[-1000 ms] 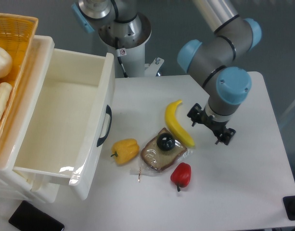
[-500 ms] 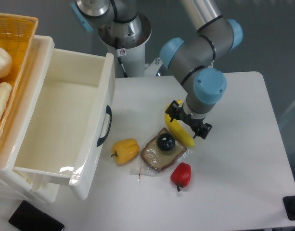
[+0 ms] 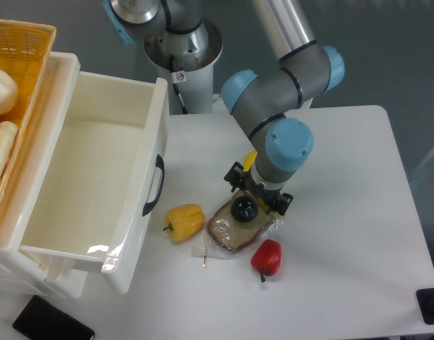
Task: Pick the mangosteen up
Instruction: 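Lower the gripper around the mangosteen and close on it, then lift the held mangosteen up off the bread package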
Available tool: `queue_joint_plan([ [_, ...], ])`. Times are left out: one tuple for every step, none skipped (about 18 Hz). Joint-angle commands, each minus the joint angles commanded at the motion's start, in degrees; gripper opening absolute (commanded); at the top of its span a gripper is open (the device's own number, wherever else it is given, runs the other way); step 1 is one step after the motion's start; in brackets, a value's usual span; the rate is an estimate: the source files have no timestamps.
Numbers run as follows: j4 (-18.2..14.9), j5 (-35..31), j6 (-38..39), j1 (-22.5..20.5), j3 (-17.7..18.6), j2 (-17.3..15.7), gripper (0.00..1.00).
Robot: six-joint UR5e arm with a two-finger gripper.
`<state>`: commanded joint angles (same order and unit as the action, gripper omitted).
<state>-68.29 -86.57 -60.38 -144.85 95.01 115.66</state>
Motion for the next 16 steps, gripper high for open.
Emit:
queue_joint_plan([
  [0.0, 0.0, 0.1, 0.1, 0.0, 0.3, 1.0],
  [0.0, 0.0, 0.2, 0.1, 0.0, 0.4, 1.0],
  [0.0, -0.1, 0.2, 0.2, 0.0, 0.4, 1.0],
  [0.1, -0.1, 0.2, 0.2, 0.0, 0.5, 1.0],
  [0.1, -0.3, 0.2, 0.2, 0.0, 0.7, 1.0],
  [0.1, -0.4, 0.1, 0.2, 0.0, 0.8, 0.97],
  [0.2, -0.4, 0.1, 0.2, -0.1, 0.8, 0.93],
  [0.2, -0.4, 0.0, 0.2, -0.2, 0.8, 0.9],
  [0.3, -0.4, -0.1, 0.2, -0.3, 1.0, 0.87],
  [0.3, -0.5, 0.0, 0.2, -0.3, 1.4, 0.85],
  [0.3, -0.6, 0.1, 0.2, -0.2, 1.7, 0.81],
  [0.3, -1.1, 0.1, 0.2, -0.3, 1.7, 0.78],
  [0.3, -1.2, 0.1, 0.2, -0.2, 1.7, 0.74],
  [0.3, -1.2, 0.1, 0.2, -0.3, 1.7, 0.7],
  [0.3, -1.2, 0.1, 0.2, -0.3, 1.7, 0.65],
  [0.3, -1.2, 0.1, 0.2, -0.3, 1.7, 0.6],
])
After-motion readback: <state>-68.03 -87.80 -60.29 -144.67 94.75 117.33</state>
